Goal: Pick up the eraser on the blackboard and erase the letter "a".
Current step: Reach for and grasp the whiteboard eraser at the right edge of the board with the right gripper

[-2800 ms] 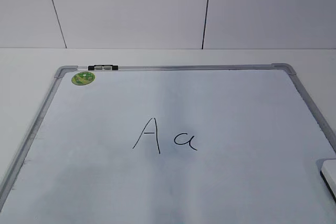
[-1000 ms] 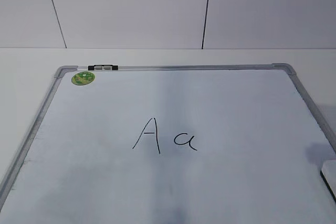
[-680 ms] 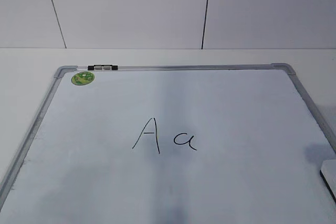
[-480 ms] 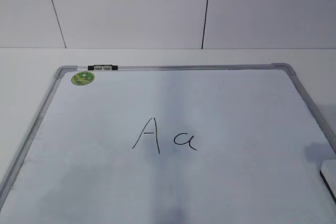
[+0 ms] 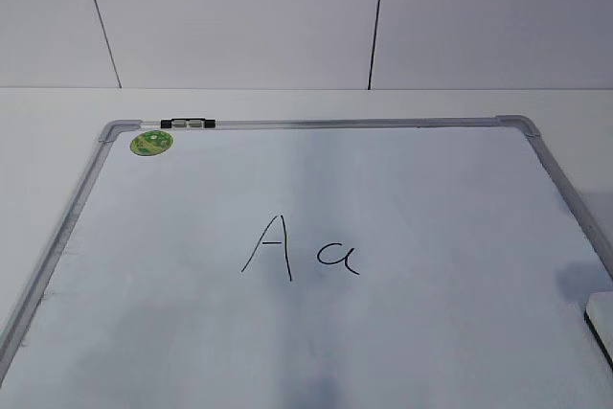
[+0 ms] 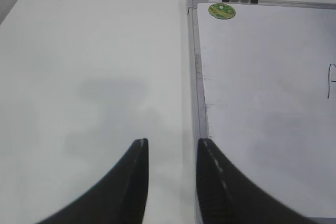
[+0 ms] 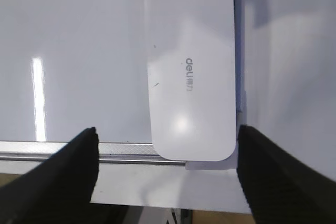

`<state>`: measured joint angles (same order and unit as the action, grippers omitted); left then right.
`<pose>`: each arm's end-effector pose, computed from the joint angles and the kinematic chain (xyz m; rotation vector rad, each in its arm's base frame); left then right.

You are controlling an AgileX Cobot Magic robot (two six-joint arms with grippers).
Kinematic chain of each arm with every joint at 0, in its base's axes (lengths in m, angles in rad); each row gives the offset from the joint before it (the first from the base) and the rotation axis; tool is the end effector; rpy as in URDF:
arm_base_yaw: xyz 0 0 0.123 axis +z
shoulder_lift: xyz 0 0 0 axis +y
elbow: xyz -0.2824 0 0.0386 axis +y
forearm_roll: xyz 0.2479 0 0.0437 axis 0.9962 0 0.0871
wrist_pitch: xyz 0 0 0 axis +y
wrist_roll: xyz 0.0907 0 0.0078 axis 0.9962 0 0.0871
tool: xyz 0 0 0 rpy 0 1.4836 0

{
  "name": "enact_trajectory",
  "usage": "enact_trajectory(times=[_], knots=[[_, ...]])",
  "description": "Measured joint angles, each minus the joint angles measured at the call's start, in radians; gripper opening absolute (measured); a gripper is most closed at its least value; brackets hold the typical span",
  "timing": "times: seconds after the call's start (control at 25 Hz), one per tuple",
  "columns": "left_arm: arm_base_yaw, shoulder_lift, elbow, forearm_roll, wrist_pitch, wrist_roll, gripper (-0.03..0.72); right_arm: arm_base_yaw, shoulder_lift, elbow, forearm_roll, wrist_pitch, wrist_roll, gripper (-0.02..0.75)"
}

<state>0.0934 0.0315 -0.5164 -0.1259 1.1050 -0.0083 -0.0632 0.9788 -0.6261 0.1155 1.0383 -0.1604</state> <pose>-0.0031 -0.0106 0.2789 -0.0986 2.0961 -0.1010 0.1465 -0.0002 0.2469 -0.0743 2.8617 0.1100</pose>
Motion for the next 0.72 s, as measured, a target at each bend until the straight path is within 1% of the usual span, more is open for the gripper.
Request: enact_trajectory(times=[0.08, 0.2, 0.52, 0.72], knots=[[0.0, 0.0, 0.0, 0.0, 0.0, 0.0, 0.235, 0.0, 0.006, 0.0, 0.0, 0.0, -0.036, 0.658], [0.0, 0.0, 0.0, 0.0, 0.0, 0.0, 0.235, 0.0, 0.042, -0.002, 0.004, 0.0, -0.058, 0.674], [-0.012, 0.0, 0.0, -0.001, 0.0, 0.0, 0.235, 0.0, 0.174, -0.011, 0.029, -0.004, -0.057, 0.678], [-0.014, 0.0, 0.0, -0.002, 0.0, 0.0, 0.235, 0.0, 0.233, -0.056, -0.013, -0.019, -0.016, 0.678]])
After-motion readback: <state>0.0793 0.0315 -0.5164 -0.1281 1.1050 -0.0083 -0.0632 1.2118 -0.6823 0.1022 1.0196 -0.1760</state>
